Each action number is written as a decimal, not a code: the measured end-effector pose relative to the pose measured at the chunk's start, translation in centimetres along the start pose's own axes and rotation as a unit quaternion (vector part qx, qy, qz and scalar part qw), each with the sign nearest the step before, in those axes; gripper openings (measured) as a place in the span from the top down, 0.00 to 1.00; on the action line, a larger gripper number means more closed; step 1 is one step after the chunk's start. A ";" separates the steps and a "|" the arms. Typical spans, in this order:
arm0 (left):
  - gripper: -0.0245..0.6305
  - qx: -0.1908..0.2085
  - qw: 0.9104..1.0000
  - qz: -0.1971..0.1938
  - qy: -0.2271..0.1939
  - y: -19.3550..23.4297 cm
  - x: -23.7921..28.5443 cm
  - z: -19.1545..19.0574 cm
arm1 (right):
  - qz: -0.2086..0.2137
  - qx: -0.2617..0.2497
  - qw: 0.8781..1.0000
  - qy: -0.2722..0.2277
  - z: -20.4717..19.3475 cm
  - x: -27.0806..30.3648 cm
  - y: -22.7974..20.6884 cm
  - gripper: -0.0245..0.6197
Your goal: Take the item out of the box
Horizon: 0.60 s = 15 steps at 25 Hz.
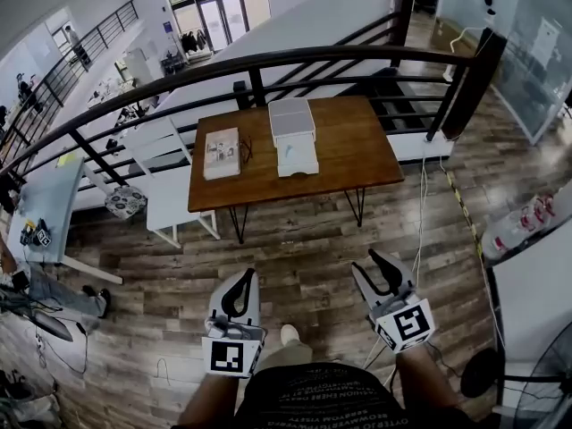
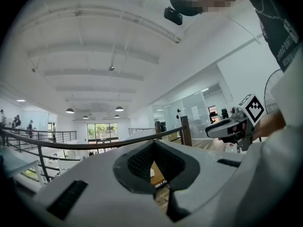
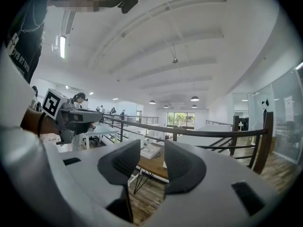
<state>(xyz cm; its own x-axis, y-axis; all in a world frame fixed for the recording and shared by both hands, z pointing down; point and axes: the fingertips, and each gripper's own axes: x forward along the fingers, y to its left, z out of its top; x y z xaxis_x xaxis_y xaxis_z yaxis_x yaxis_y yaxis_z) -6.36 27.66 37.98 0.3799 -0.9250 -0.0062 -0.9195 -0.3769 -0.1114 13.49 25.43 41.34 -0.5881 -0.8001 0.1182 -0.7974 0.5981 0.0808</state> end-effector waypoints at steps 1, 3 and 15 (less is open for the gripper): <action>0.96 0.000 1.000 -0.002 0.002 0.4 0.3 -0.2 | -0.001 0.001 1.000 0.001 0.0 0.6 0.0 0.72; 0.96 0.000 1.000 -0.005 0.004 1.2 0.9 -0.5 | -0.001 0.003 1.000 0.002 0.1 1.7 0.1 0.72; 0.96 -0.004 1.000 -0.015 0.010 8.3 4.1 -2.1 | -0.001 0.006 1.000 0.006 0.8 9.4 1.3 0.72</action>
<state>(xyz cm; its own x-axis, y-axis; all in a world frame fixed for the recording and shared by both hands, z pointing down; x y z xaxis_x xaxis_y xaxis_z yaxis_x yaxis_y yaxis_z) -12.63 20.60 39.10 0.4050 -0.9142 0.0176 -0.9087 -0.4045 -0.1026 6.87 18.65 41.78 -0.5850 -0.8006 0.1297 -0.8001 0.5959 0.0688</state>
